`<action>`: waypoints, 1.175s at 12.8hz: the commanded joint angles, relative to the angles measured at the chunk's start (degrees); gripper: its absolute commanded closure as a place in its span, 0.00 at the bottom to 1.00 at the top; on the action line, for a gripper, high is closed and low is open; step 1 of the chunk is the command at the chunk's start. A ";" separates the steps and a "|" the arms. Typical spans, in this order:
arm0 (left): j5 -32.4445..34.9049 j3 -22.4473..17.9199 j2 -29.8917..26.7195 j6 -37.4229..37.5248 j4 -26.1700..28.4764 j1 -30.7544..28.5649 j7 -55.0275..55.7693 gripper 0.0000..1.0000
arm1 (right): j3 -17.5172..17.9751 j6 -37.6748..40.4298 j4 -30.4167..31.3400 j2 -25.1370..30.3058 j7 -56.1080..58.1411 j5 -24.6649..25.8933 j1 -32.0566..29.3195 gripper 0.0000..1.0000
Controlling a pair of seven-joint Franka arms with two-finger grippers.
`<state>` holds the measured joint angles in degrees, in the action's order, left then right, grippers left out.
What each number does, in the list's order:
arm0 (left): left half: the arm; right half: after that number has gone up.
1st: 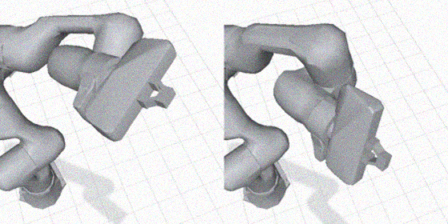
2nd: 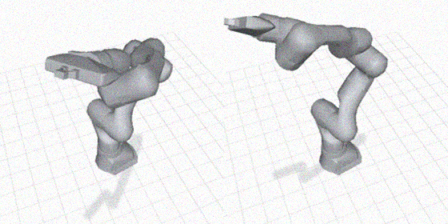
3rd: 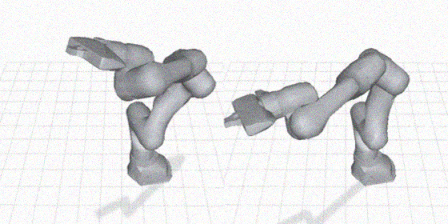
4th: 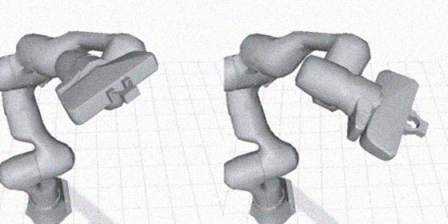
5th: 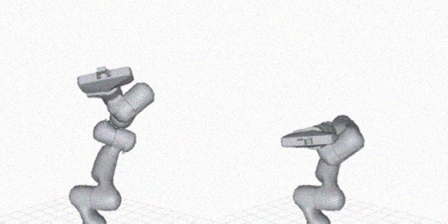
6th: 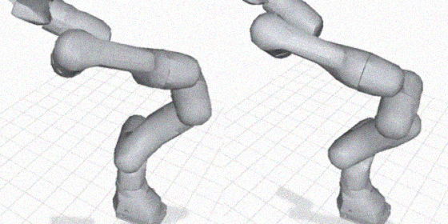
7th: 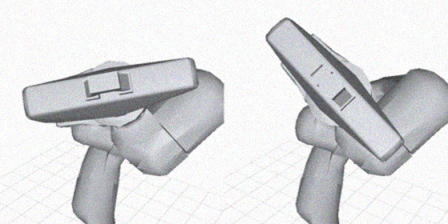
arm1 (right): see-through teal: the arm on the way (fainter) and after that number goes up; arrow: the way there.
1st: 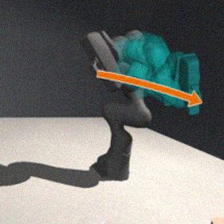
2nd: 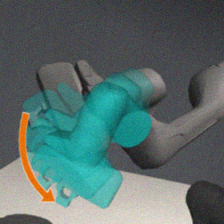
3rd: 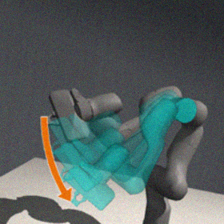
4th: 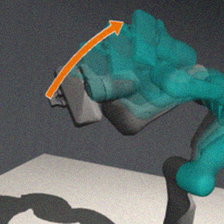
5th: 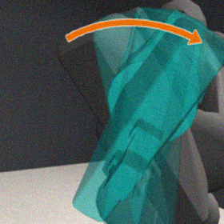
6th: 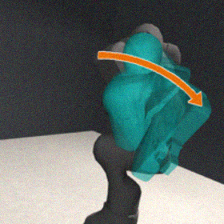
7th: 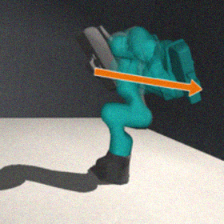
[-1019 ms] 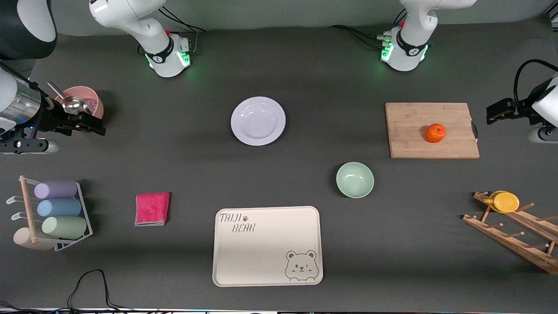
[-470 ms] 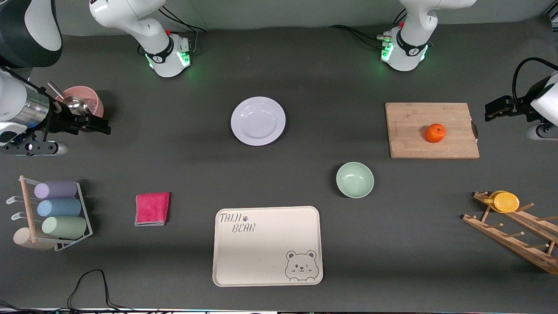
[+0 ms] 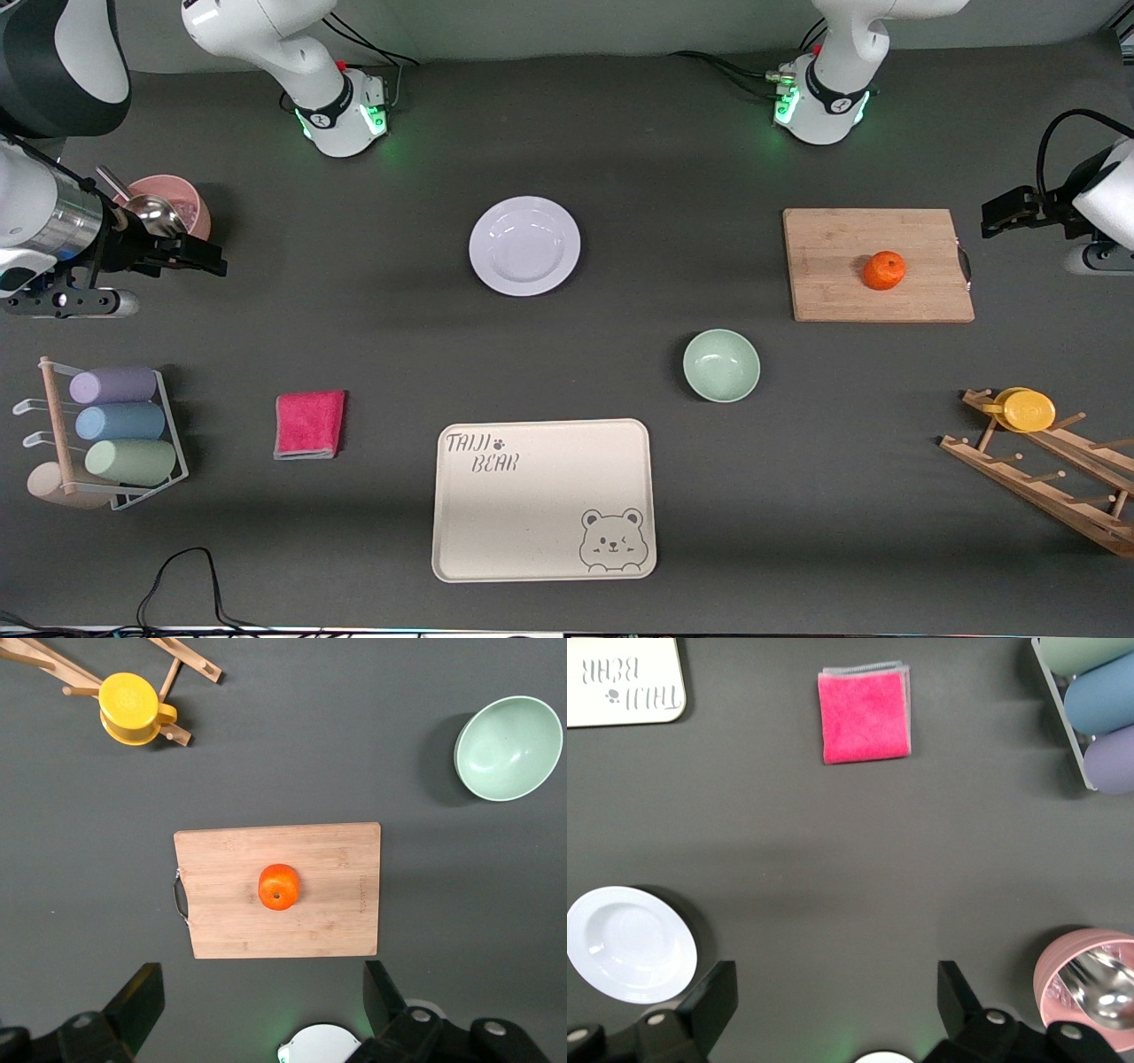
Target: Place orange and plate with both arms
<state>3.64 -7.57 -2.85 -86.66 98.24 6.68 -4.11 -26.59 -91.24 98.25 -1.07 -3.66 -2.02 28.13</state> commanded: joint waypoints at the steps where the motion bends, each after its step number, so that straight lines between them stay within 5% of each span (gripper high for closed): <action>1: 0.14 -1.91 -11.70 -7.61 16.66 -0.35 -0.37 0.00 | -0.13 -0.95 0.54 0.28 0.23 0.35 0.61 0.00; 4: 2.06 -2.71 -23.21 -15.09 33.46 -1.75 -0.46 0.00 | -0.13 -1.22 0.63 -0.07 0.23 0.27 0.61 0.00; 9: 4.71 -2.98 -26.15 -23.70 46.41 -4.83 -0.46 0.00 | -0.13 -2.45 0.63 -1.39 0.23 0.18 0.52 0.00; 12: 4.71 -2.89 -24.41 -36.42 55.01 -5.10 -0.37 0.00 | -0.13 -3.33 0.63 -1.56 0.23 0.18 0.52 0.00; 15: 4.62 -2.80 -10.99 -57.85 60.13 -5.01 -0.37 0.00 | -0.13 -3.94 0.63 -1.65 0.23 0.18 0.52 0.00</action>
<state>7.65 -10.72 -22.60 -133.88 156.62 1.99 -4.30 -26.53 -94.28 98.38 -3.12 -3.66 -2.02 28.18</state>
